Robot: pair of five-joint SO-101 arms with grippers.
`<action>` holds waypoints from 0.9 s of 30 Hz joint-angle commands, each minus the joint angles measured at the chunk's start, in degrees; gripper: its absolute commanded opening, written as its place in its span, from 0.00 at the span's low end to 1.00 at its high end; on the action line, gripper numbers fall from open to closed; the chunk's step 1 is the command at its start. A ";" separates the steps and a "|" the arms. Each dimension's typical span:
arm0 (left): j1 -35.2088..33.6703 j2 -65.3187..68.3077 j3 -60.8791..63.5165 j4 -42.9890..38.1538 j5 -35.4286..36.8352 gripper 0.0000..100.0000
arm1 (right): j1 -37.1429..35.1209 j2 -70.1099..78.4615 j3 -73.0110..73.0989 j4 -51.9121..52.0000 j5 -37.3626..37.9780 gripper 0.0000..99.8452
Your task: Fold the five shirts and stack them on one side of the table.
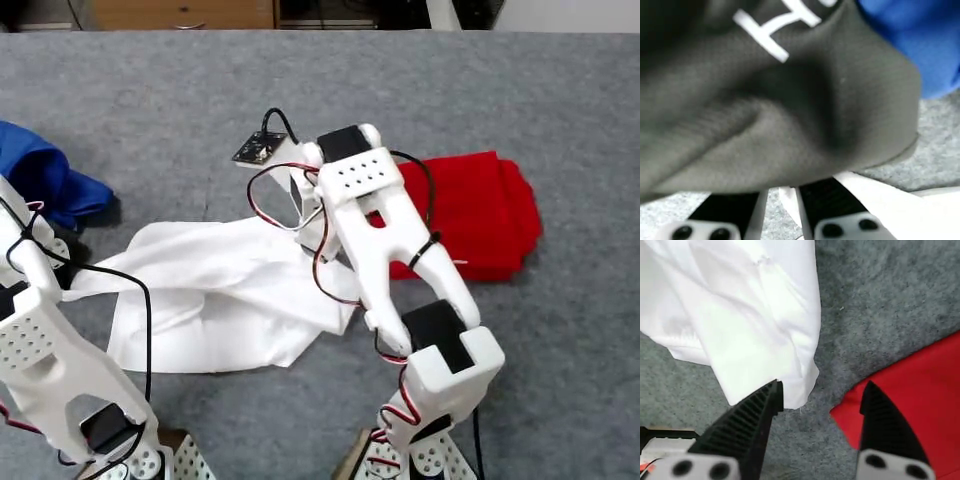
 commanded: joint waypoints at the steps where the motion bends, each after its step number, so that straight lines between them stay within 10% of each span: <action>1: 0.97 -0.48 -0.70 -3.78 -0.35 0.02 | -2.15 -0.22 0.75 0.62 1.14 0.26; 27: 1.05 -0.48 -0.70 -3.87 -0.35 0.02 | -4.79 1.36 15.08 -10.90 2.81 0.26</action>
